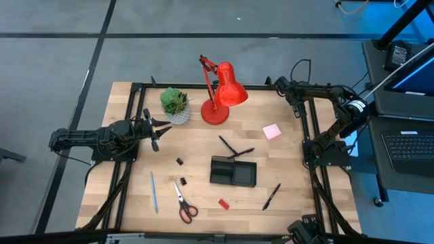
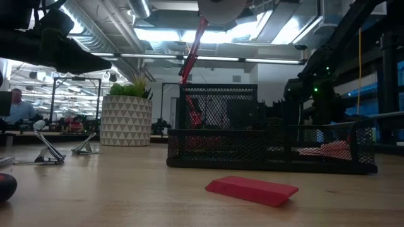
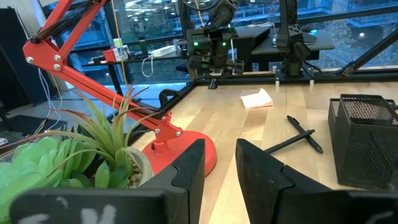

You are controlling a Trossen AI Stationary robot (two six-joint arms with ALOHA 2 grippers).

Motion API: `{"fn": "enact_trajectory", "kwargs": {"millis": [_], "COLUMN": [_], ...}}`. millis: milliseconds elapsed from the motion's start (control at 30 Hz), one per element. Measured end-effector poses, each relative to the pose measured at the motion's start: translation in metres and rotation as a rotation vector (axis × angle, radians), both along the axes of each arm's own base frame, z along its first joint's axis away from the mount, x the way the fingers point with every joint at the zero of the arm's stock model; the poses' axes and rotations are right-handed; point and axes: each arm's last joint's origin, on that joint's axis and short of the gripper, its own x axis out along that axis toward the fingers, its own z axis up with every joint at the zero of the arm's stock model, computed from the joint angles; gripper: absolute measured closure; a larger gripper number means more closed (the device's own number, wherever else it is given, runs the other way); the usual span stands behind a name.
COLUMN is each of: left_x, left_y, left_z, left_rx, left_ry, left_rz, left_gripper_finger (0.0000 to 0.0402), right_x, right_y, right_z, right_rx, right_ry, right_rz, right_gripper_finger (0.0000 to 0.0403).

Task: Pick and place office supplies into organizer
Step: Put the top black binder clip into the black desk organizer

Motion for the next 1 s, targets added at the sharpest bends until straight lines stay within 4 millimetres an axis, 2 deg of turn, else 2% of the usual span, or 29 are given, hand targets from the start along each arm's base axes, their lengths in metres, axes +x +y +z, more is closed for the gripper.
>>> {"fn": "enact_trajectory", "kwargs": {"millis": [1000], "left_x": [0.0000], "left_y": [0.0000], "left_z": [-0.0001], "left_rx": [0.000], "left_ry": [0.001], "left_rz": [0.000], "left_gripper_finger": [0.0315], "right_x": [0.0001], "right_y": [0.0002], "right_z": [-0.0002], "right_rx": [0.013], "right_ry": [-0.007], "right_rz": [0.010], "right_gripper_finger": [0.0195]}}
